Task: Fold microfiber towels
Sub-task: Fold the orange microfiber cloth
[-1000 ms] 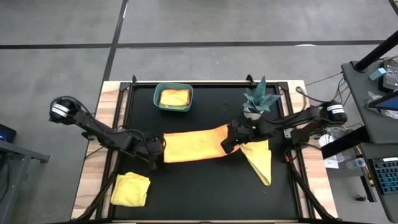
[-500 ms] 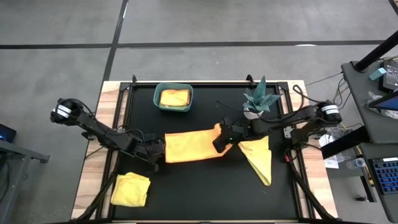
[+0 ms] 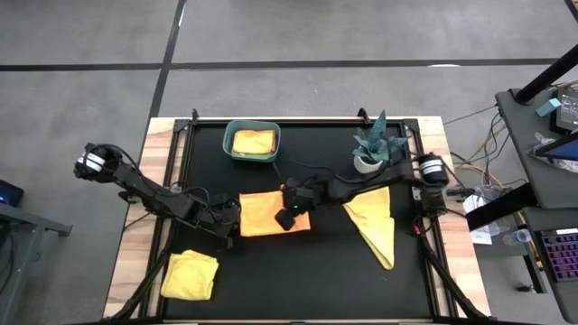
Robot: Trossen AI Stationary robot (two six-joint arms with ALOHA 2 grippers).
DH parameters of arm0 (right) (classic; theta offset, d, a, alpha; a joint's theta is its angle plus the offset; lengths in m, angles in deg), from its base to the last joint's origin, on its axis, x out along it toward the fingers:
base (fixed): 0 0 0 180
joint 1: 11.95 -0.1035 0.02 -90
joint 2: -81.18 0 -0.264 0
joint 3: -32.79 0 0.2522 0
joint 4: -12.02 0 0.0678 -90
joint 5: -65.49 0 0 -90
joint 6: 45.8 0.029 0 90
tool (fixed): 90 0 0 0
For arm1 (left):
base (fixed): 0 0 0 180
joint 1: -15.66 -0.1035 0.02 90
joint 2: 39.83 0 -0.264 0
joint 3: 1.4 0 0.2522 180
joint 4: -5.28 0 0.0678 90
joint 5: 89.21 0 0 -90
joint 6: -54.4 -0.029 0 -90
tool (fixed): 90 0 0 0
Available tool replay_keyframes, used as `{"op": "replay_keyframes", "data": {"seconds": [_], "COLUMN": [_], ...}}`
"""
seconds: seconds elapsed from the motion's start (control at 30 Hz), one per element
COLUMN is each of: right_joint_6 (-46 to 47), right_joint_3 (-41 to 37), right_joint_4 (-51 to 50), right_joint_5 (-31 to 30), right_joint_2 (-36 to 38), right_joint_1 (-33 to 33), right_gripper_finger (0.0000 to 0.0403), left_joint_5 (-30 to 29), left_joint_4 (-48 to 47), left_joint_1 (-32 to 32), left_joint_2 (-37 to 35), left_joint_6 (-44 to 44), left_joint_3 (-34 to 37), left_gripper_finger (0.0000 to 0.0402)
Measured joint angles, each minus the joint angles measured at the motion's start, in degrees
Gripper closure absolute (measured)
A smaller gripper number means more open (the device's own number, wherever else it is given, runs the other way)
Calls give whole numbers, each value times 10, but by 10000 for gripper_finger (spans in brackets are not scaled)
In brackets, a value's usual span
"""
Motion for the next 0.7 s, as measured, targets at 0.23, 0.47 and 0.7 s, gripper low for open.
{"op": "replay_keyframes", "data": {"seconds": [0.23,0.47,0.7], "right_joint_6": [-22,-38,-53], "right_joint_3": [76,126,176], "right_joint_4": [-2,-1,1], "right_joint_5": [0,0,0], "right_joint_2": [-67,-113,-151], "right_joint_1": [0,3,3], "right_gripper_finger": [394,394,394], "left_joint_5": [-9,-13,-14], "left_joint_4": [26,31,38], "left_joint_1": [0,0,0], "left_joint_2": [24,27,28], "left_joint_6": [0,0,-3], "left_joint_3": [0,-1,0], "left_gripper_finger": [391,391,391]}}
